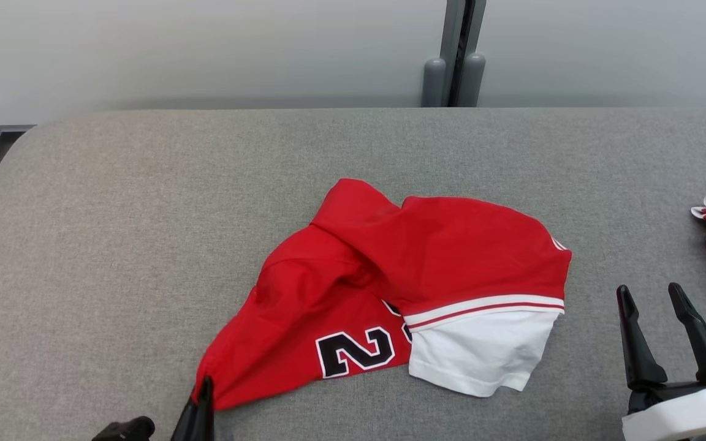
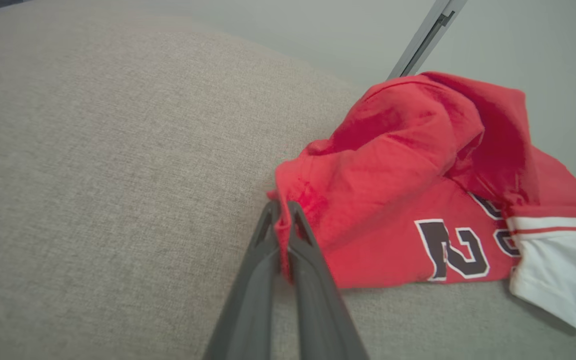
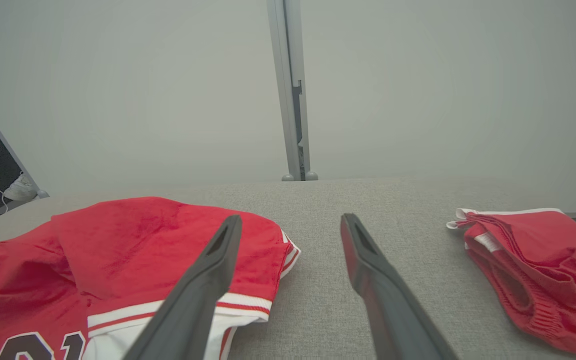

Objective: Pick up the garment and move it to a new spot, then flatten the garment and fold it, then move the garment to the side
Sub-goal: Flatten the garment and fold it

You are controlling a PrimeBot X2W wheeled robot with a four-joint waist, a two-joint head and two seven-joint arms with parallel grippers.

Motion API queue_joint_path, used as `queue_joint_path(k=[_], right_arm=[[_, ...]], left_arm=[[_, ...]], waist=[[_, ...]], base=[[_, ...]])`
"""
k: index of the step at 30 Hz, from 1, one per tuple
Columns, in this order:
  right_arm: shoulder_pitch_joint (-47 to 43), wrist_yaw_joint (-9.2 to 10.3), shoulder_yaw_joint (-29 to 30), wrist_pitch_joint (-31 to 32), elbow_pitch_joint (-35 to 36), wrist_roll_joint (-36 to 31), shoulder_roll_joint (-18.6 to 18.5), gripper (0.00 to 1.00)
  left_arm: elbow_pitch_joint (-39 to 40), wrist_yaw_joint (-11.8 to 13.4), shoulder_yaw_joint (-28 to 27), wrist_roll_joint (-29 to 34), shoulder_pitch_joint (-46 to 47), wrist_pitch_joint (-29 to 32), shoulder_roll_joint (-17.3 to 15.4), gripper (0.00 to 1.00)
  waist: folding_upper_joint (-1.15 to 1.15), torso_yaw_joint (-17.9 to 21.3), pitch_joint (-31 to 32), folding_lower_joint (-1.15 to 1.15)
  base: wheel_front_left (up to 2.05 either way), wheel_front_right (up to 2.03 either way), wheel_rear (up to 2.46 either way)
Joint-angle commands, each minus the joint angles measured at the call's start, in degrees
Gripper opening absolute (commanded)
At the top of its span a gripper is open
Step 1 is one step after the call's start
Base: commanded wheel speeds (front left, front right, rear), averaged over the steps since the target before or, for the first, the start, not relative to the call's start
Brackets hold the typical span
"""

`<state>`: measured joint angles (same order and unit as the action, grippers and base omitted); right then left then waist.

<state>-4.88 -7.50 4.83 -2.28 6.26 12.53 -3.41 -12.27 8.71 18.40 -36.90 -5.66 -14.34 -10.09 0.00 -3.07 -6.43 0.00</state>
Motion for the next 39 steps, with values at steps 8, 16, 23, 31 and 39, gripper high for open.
queue_joint_path(k=[8, 16, 23, 31, 39], right_arm=[[-1.3, 0.02, 0.8, 0.9, 0.8, -0.1, 0.2, 1.00], [-1.1, 0.02, 1.0, 1.1, 1.1, -1.1, 0.2, 1.00], [-1.8, 0.02, 0.0, 1.6, 0.9, -1.7, -0.9, 1.00], [-2.4, 0.02, 0.2, 1.7, 1.5, -1.8, -1.0, 1.00], [-2.1, 0.02, 0.3, 2.0, 2.0, -1.6, -1.0, 1.00]], left_arm=[[-1.9, -1.7, -1.4, 1.2, 2.2, -0.8, 0.9, 1.00], [3.9, -1.0, -2.9, 6.2, 5.5, -0.9, -2.5, 1.00], [10.7, 2.2, -2.9, 9.3, 2.9, 2.4, -6.8, 1.00], [13.0, 3.1, -2.3, 8.9, 0.7, 3.5, -6.7, 1.00], [13.7, 3.4, -2.4, 8.7, 1.4, 3.8, -6.9, 1.00]], waist=[[0.00, -0.3, 1.0, 0.00], [0.00, 0.4, 2.1, 0.00], [0.00, 1.5, 3.5, 0.00], [0.00, 1.1, 3.6, 0.00], [0.00, 0.7, 3.1, 0.00]], base=[[0.00, 0.00, 0.00], [0.00, 0.00, 0.00], [0.00, 0.00, 0.00], [0.00, 0.00, 0.00], [0.00, 0.00, 0.00]])
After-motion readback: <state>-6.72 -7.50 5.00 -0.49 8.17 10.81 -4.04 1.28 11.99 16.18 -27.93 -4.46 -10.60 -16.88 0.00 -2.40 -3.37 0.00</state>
